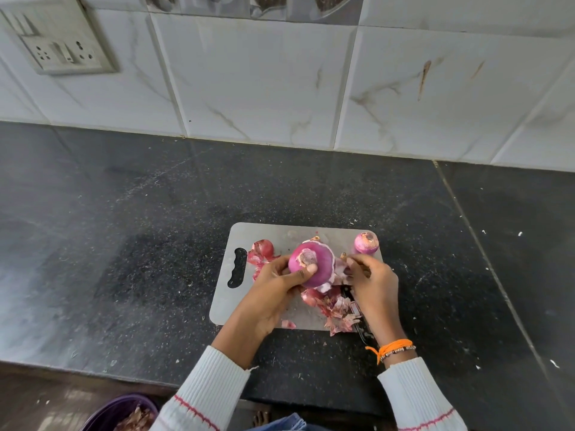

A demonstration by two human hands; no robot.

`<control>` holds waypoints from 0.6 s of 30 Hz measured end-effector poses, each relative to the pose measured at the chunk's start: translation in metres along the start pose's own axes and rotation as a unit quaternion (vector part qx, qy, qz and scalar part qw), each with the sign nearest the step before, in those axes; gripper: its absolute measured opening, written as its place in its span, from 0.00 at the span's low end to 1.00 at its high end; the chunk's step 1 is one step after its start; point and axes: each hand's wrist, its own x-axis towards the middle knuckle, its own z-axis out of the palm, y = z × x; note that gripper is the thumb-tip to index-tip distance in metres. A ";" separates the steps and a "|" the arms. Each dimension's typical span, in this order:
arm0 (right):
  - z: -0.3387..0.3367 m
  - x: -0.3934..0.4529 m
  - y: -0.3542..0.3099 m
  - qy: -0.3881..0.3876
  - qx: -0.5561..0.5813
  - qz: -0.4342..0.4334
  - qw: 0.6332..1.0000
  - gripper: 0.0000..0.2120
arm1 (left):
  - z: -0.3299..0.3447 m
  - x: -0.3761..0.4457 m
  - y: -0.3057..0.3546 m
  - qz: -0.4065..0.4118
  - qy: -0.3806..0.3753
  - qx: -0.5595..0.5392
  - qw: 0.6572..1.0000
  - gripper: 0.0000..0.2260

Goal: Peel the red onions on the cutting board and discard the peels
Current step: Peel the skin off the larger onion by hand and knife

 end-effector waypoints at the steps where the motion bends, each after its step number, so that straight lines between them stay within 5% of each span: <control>1: 0.000 -0.002 -0.004 -0.015 0.004 -0.005 1.000 0.09 | 0.000 0.000 -0.001 -0.009 0.010 -0.005 1.000 0.20; 10: 0.004 -0.010 -0.023 -0.134 0.224 0.059 0.964 0.06 | 0.001 -0.004 0.000 -0.037 0.036 -0.031 0.998 0.08; 18: 0.004 -0.012 -0.026 -0.109 0.270 0.080 0.953 0.09 | 0.002 -0.007 0.001 -0.024 0.001 -0.047 0.999 0.20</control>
